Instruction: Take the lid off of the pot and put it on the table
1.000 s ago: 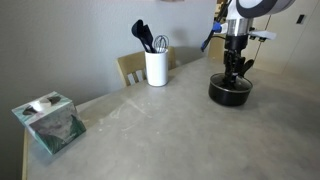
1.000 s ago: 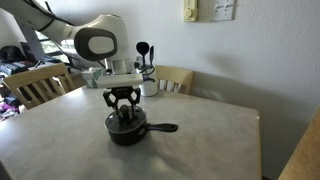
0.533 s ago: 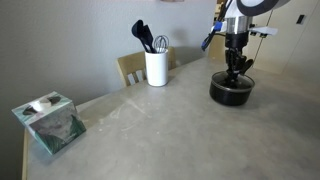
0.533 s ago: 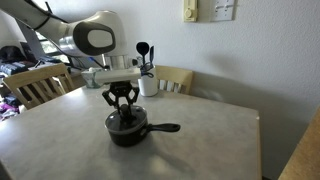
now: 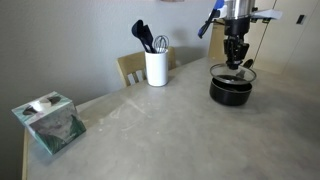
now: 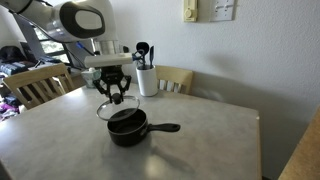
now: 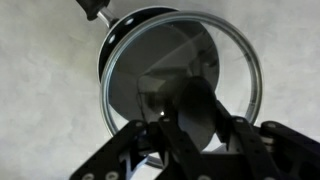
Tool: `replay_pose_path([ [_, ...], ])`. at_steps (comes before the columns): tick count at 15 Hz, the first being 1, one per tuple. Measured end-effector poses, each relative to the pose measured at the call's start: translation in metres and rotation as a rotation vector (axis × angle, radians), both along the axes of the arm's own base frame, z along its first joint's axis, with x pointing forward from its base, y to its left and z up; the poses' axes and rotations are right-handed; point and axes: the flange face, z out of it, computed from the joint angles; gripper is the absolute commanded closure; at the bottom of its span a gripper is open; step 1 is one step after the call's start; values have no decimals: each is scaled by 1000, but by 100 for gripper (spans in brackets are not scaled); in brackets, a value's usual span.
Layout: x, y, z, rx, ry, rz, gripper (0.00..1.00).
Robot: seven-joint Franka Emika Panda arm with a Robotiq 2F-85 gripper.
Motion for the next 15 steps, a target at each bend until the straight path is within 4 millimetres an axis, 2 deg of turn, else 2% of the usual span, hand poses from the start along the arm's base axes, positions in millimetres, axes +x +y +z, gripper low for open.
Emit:
replay_pose_path([
  [3,1,28,6,4,-5,48,85],
  [9,-6,107,3,-20,24,139,85],
  [13,-5,161,-1,-41,-4,-3,85],
  [15,0,183,-15,-49,-20,-124,85],
])
